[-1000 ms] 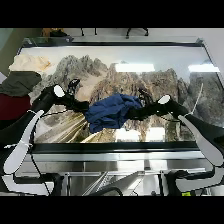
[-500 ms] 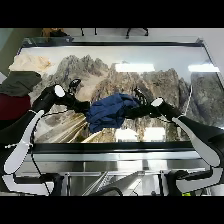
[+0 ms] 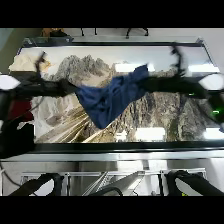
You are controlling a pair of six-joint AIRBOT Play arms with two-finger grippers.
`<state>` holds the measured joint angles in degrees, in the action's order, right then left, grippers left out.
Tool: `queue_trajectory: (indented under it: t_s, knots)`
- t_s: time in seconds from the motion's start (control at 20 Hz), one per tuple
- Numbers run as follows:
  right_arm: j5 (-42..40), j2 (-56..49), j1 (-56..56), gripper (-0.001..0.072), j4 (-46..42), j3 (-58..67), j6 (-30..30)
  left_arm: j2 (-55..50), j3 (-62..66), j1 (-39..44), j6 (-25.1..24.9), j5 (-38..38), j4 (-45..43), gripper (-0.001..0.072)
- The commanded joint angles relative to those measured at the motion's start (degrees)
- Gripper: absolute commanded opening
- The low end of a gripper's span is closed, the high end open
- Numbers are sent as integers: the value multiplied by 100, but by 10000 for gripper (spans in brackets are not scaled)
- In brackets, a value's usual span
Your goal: Fold the shirts.
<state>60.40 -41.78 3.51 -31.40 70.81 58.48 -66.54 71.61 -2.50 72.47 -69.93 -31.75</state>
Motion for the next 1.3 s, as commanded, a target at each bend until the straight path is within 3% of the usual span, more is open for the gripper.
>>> queue_trajectory:
  t_s: [0.0, 0.2, 0.4, 0.65, 0.8, 1.0, 1.1, 1.25]
  knots:
    - [136, 1412, -772, 20, 15, 874, -15, 1392, 588, -802, -216, -210, 1797, 15]
    - [33, 2076, -1091, 20, 20, 1099, -15, 2640, 1495, -1305, -214, 109, 1886, 15]
    - [170, 1718, -1091, 20, 87, 1097, -15, 3211, 1624, -1687, 17, 35, 815, 16]
    - [837, 621, -1078, 20, 487, 688, 96, 3108, -61, -1635, 98, -42, 603, 16]
    - [876, -46, -1078, 21, 619, -116, 101, 2398, -1360, -811, -367, 439, 595, 16]
    - [459, -1023, -1078, 21, 616, -1392, 175, 407, -2232, 428, -1012, 1823, 592, 16]
    - [-155, -1628, -1078, 21, 616, -1860, -24, -809, -1958, 708, -1502, 2194, 603, 16]
    - [-813, -2577, -1093, 21, 640, -1886, -533, -2422, -752, 793, -1545, 1930, 647, 19]
